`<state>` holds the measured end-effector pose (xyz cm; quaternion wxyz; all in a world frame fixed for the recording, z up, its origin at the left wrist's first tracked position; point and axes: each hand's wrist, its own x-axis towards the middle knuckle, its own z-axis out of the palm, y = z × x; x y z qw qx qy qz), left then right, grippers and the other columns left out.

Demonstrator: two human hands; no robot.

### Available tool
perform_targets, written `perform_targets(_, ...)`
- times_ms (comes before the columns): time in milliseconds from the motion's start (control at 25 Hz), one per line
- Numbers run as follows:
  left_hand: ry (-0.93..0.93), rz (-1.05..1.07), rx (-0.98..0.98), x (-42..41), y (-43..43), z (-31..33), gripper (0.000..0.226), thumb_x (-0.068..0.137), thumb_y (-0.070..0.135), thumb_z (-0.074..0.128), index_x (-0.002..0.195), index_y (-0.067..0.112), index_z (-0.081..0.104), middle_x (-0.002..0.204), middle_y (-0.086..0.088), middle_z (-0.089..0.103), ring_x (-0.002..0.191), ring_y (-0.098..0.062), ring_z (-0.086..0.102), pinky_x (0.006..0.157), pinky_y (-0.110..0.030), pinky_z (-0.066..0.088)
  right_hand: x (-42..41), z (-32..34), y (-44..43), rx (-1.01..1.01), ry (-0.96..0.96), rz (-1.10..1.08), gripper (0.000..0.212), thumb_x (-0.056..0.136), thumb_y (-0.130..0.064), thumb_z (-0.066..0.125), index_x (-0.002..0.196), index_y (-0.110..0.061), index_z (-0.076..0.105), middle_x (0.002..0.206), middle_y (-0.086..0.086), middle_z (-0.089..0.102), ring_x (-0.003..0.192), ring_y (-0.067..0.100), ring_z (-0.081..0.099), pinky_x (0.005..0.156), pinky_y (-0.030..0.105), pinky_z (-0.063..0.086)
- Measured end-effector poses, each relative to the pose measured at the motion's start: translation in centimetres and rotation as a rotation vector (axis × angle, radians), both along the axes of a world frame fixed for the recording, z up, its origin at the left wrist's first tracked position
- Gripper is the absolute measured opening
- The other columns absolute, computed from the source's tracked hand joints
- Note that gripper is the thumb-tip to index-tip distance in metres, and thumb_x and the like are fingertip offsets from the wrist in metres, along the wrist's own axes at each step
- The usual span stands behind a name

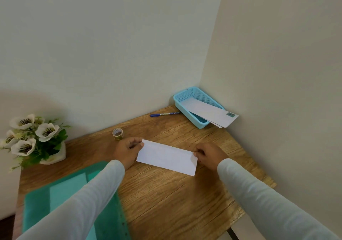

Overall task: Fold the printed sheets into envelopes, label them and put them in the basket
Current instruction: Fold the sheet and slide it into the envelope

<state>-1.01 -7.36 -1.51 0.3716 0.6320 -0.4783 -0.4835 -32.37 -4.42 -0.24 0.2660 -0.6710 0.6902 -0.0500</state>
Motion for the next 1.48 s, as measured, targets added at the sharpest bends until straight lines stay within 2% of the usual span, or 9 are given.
perform_targets(120, -0.073, -0.037, -0.014, 0.4, 0.1, -0.3, 0.026, 0.091, 0.012, 0.074, 0.115, 0.020, 0.072, 0.108, 0.004, 0.072, 0.106, -0.016, 0.064, 0.092, -0.032, 0.051, -1.3, -0.7, 0.2, 0.016, 0.055, -0.044, 0.019, 0.103, -0.029, 0.061, 0.119, -0.027, 0.069, 0.118, -0.004, 0.070, 0.104, 0.015, 0.062, 0.096, 0.032, 0.054)
perform_targets(400, -0.147, -0.115, -0.055, 1.6, 1.7, 0.5, 0.026, 0.093, 0.008, 0.071, 0.115, 0.020, 0.072, 0.111, 0.002, 0.072, 0.108, -0.019, 0.064, 0.102, -0.042, 0.052, -0.8, 0.1, 1.4, -0.054, 0.099, -0.136, 0.020, 0.101, -0.037, 0.062, 0.120, -0.031, 0.062, 0.119, -0.005, 0.068, 0.103, 0.017, 0.064, 0.091, 0.033, 0.056)
perform_targets(640, -0.157, -0.162, -0.141, 3.6, 5.2, 2.4, 0.021, 0.091, 0.011, 0.074, 0.103, 0.028, 0.075, 0.101, 0.007, 0.074, 0.100, -0.014, 0.068, 0.090, -0.033, 0.056, 2.4, 2.2, 4.1, -0.095, 0.009, -0.163, 0.025, 0.098, -0.036, 0.067, 0.123, -0.033, 0.061, 0.119, -0.008, 0.066, 0.102, 0.014, 0.063, 0.089, 0.031, 0.057)
perform_targets(840, -0.164, -0.233, -0.179, 7.6, 9.7, 3.7, 0.017, 0.092, 0.013, 0.073, 0.103, 0.025, 0.077, 0.102, 0.006, 0.075, 0.098, -0.010, 0.068, 0.092, -0.027, 0.053, 7.8, 3.1, 9.2, -0.124, -0.039, -0.093, 0.024, 0.098, -0.037, 0.066, 0.122, -0.034, 0.062, 0.114, -0.010, 0.066, 0.095, 0.011, 0.063, 0.087, 0.031, 0.055)
perform_targets(960, -0.277, -0.278, -0.208, 10.5, 12.9, 3.7, 0.012, 0.093, 0.017, 0.072, 0.098, 0.028, 0.077, 0.096, 0.011, 0.073, 0.089, 0.000, 0.064, 0.078, -0.011, 0.046, 11.5, 3.5, 12.5, -0.136, -0.043, 0.008, 0.026, 0.098, -0.040, 0.063, 0.123, -0.032, 0.062, 0.111, -0.011, 0.064, 0.093, 0.011, 0.062, 0.084, 0.032, 0.056)
perform_targets(1040, -0.393, -0.319, -0.197, 12.8, 15.6, 3.4, 0.012, 0.092, 0.021, 0.072, 0.093, 0.032, 0.075, 0.092, 0.013, 0.071, 0.088, -0.003, 0.062, 0.072, -0.013, 0.044, 14.6, 3.4, 14.8, -0.149, -0.046, 0.075, 0.028, 0.098, -0.040, 0.062, 0.124, -0.032, 0.063, 0.112, -0.011, 0.065, 0.095, 0.012, 0.062, 0.086, 0.035, 0.058)
perform_targets(1240, -0.642, -0.625, -0.095, 16.5, 20.2, 2.0, 0.023, 0.094, 0.016, 0.069, 0.089, 0.038, 0.071, 0.103, 0.010, 0.064, 0.103, -0.016, 0.060, 0.094, -0.036, 0.049, 21.7, 2.4, 20.0, -0.063, -0.116, 0.283, 0.037, 0.098, -0.045, 0.061, 0.131, -0.028, 0.061, 0.123, -0.007, 0.066, 0.106, 0.015, 0.062, 0.092, 0.038, 0.056)
perform_targets(1360, -0.751, -0.793, -0.073, 17.5, 21.9, 1.2, 0.022, 0.089, 0.024, 0.074, 0.105, 0.039, 0.072, 0.123, 0.006, 0.056, 0.121, -0.018, 0.050, 0.109, -0.039, 0.039, 24.9, 1.7, 21.9, -0.012, -0.102, 0.378, 0.039, 0.101, -0.047, 0.056, 0.132, -0.025, 0.062, 0.126, -0.001, 0.068, 0.110, 0.021, 0.064, 0.093, 0.037, 0.054)
perform_targets(1480, -0.859, -0.865, -0.063, 17.6, 23.3, 0.5, 0.047, 0.082, 0.042, 0.076, 0.126, 0.041, 0.060, 0.142, 0.005, 0.040, 0.135, -0.021, 0.034, 0.115, -0.039, 0.032, 26.0, 1.6, 22.6, 0.021, -0.083, 0.359, 0.032, 0.102, -0.047, 0.052, 0.117, -0.024, 0.069, 0.108, 0.001, 0.072, 0.096, 0.023, 0.066, 0.084, 0.038, 0.056)
